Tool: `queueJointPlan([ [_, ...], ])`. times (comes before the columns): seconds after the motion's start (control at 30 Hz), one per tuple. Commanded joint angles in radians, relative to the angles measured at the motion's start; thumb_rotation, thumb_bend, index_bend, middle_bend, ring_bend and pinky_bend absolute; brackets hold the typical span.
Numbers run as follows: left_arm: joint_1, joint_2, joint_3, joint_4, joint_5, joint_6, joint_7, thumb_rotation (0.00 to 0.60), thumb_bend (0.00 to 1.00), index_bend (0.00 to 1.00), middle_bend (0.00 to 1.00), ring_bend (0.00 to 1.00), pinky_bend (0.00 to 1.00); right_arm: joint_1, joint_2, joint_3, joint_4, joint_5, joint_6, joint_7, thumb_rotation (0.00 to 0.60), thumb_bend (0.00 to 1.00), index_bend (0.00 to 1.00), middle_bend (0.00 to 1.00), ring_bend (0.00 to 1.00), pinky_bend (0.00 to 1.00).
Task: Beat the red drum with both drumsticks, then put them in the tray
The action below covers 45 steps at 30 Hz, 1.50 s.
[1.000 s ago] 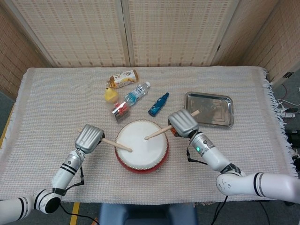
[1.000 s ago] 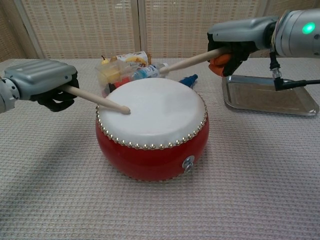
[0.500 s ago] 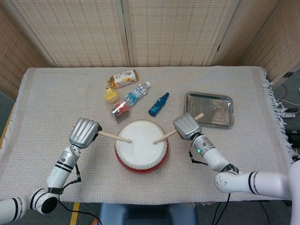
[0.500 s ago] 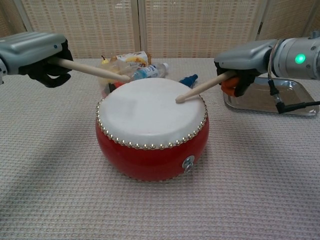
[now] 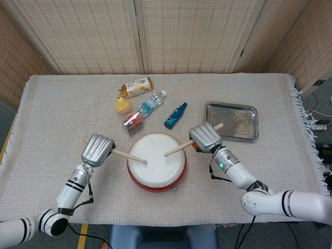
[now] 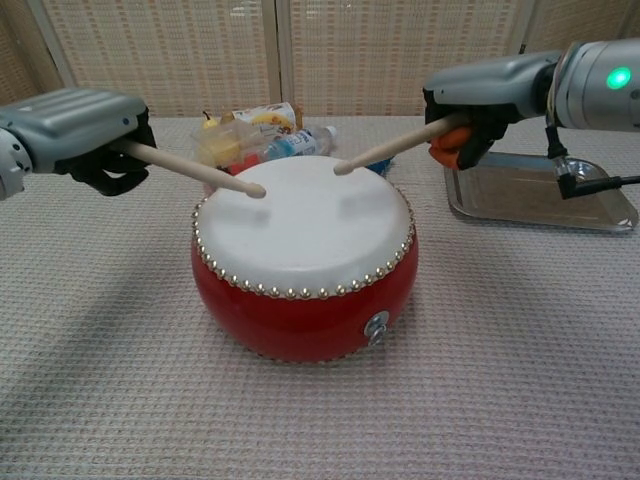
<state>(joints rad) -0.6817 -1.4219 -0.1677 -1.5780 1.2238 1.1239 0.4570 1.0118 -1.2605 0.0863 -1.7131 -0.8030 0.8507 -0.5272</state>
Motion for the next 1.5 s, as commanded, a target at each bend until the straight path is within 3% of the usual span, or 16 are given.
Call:
queueJointPlan([
  [0.03,0.018,0.071,-0.062,-0.096,-0.052,-0.003,-0.120,0.600,0.84,1.00,1.00,1.00,1.00,0.020,-0.055,-0.056,0.061,0.040,-0.011,-0.091,0.600,0.97,1.00,1.00,1.00,1.00],
  [0.13,0.018,0.094,-0.071,-0.118,-0.074,-0.025,-0.156,0.600,0.84,1.00,1.00,1.00,1.00,0.021,-0.075,-0.060,0.072,0.060,0.005,-0.110,0.600,0.97,1.00,1.00,1.00,1.00],
  [0.5,-0.010,-0.020,0.037,0.013,-0.061,-0.059,0.035,0.600,0.85,1.00,1.00,1.00,1.00,-0.014,0.011,0.041,-0.035,-0.031,0.045,0.042,0.600,0.97,1.00,1.00,1.00,1.00],
  [0.67,0.000,0.008,0.010,-0.038,-0.073,-0.036,0.003,0.600,0.84,1.00,1.00,1.00,1.00,-0.024,0.012,0.040,-0.018,-0.041,0.032,0.066,0.600,0.97,1.00,1.00,1.00,1.00],
  [0.93,0.022,0.104,-0.051,-0.137,-0.040,0.027,-0.090,0.600,0.85,1.00,1.00,1.00,1.00,-0.004,-0.067,-0.033,0.087,0.004,0.003,-0.047,0.600,0.97,1.00,1.00,1.00,1.00],
  [1.03,0.017,0.095,-0.038,-0.124,-0.039,0.015,-0.074,0.600,0.84,1.00,1.00,1.00,1.00,0.002,-0.079,-0.034,0.089,0.021,0.014,-0.072,0.600,0.97,1.00,1.00,1.00,1.00],
  [1.3,-0.010,-0.035,0.043,0.025,-0.065,-0.049,0.058,0.600,0.84,1.00,1.00,1.00,1.00,-0.020,-0.006,0.048,-0.016,-0.042,0.056,0.030,0.600,0.97,1.00,1.00,1.00,1.00],
  [1.5,-0.001,-0.031,0.022,0.018,-0.039,0.009,0.058,0.600,0.84,1.00,1.00,1.00,1.00,-0.025,0.003,0.037,0.000,-0.038,0.029,0.039,0.600,0.97,1.00,1.00,1.00,1.00],
])
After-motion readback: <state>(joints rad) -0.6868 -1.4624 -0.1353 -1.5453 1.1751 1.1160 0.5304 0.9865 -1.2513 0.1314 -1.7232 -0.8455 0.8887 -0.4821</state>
